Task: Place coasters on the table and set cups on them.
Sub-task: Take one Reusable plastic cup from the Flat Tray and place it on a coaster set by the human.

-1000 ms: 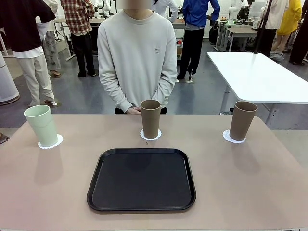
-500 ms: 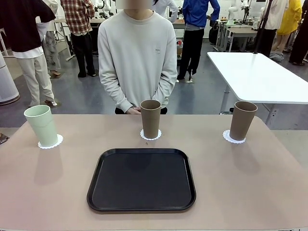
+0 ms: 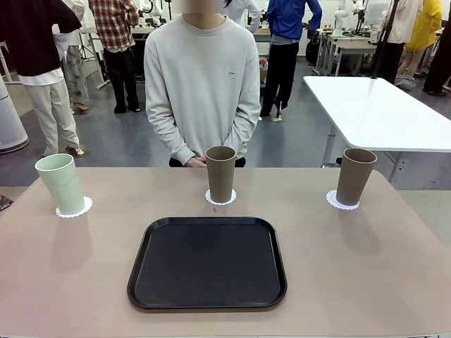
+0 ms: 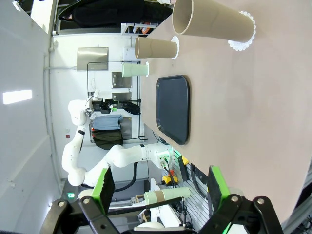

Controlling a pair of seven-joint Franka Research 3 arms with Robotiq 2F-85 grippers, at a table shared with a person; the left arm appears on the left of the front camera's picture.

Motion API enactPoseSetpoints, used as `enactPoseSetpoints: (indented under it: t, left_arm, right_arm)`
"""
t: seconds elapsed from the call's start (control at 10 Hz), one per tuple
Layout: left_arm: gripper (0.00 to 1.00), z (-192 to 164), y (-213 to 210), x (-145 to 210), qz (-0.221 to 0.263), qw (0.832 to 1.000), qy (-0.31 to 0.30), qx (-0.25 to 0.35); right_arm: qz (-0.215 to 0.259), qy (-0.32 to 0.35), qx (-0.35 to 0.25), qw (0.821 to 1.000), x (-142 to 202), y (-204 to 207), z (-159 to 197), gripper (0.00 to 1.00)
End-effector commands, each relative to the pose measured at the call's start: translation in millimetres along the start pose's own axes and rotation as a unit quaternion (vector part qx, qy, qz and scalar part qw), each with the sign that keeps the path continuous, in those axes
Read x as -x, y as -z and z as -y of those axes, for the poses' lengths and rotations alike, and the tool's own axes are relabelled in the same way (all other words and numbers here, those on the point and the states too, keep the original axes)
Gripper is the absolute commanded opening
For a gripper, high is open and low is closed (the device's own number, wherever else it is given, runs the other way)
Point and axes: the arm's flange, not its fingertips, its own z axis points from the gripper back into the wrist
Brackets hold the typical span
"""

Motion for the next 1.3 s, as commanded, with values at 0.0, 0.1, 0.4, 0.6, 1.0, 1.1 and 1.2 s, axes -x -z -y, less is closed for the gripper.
enactPoseSetpoints:
  t: [0.0,0.1,0.4,0.6,1.0,1.1,1.2]
  left_arm:
    - [1.0,-2.0,-1.1,-3.2,-0.003,1.0,-0.002,-0.002]
    - [1.0,-34.1,-18.6,9.0,0.105,0.976,0.039,0.184]
    - [1.0,-117.4,-19.1,44.1,0.28,0.849,-0.012,0.448]
    - [1.0,-148.5,-11.7,61.7,0.331,0.814,-0.036,0.476]
    - [1.0,-179.1,-14.3,83.0,0.311,0.83,-0.094,0.453]
    - [1.0,-178.6,-14.3,82.8,0.294,0.84,-0.099,0.445]
    - [1.0,-181.1,-15.0,81.9,0.269,0.851,-0.094,0.44]
  right_arm:
    - [0.001,0.001,0.0,1.0,0.4,0.1,-0.7,1.0]
    - [0.001,0.001,0.0,1.0,0.4,0.1,-0.7,1.0]
    - [0.001,0.001,0.0,1.0,0.4,0.1,-0.7,1.0]
    - [0.001,0.001,0.0,1.0,0.4,0.1,-0.7,1.0]
    - [0.001,0.001,0.0,1.0,0.4,0.1,-0.7,1.0]
    - [0.001,0.001,0.0,1.0,0.4,0.1,-0.7,1.0]
    - [0.001,0.001,0.0,1.0,0.4,0.1,-0.7,1.0]
